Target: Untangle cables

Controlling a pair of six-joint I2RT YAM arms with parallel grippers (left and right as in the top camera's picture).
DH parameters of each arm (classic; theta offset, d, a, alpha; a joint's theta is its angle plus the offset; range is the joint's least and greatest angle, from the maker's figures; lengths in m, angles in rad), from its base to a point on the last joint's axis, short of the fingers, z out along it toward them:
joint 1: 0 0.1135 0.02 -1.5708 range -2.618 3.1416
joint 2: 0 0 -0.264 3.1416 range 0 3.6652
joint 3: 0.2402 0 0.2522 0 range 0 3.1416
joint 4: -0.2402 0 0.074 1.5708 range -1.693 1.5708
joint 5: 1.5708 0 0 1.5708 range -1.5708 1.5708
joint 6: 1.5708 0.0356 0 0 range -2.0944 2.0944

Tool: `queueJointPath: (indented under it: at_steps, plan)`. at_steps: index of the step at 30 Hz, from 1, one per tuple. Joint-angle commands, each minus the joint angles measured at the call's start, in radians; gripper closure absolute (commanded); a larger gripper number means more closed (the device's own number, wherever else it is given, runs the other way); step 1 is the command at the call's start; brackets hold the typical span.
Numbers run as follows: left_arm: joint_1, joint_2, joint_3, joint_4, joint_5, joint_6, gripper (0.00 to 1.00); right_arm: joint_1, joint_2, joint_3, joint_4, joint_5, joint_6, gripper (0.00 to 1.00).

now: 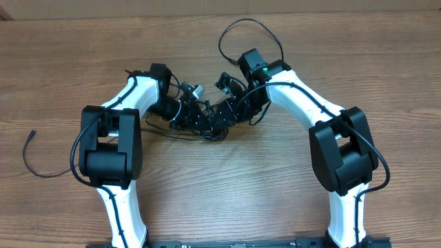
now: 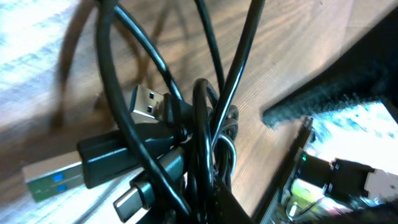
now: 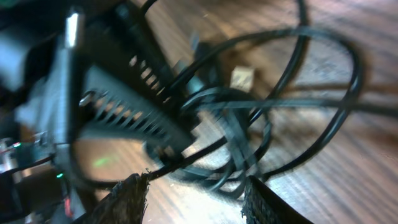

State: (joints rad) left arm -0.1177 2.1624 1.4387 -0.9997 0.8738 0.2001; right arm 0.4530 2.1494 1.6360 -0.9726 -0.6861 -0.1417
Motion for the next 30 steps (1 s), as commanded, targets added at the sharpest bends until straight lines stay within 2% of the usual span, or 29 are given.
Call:
queueJointPath:
  at_steps: [1,9,15,21,30]
  plan:
    - [0.000,0.015,-0.005,-0.022,0.026,0.061,0.88,-0.002,-0.030,-0.007,0.022,0.122,0.058,0.50]
    - [0.000,0.015,-0.005,-0.043,0.025,0.058,0.90,-0.002,-0.029,-0.007,0.016,0.249,0.144,0.42]
    - [0.000,0.015,-0.005,-0.042,0.030,0.054,0.90,-0.001,-0.029,-0.007,-0.003,0.233,0.255,0.42]
    - [-0.001,0.016,-0.005,-0.010,0.034,0.024,0.89,0.021,-0.029,-0.008,-0.014,0.215,0.249,0.42]
    - [0.000,0.016,-0.005,0.002,0.045,0.010,0.89,0.076,-0.028,-0.062,0.060,0.268,0.250,0.43]
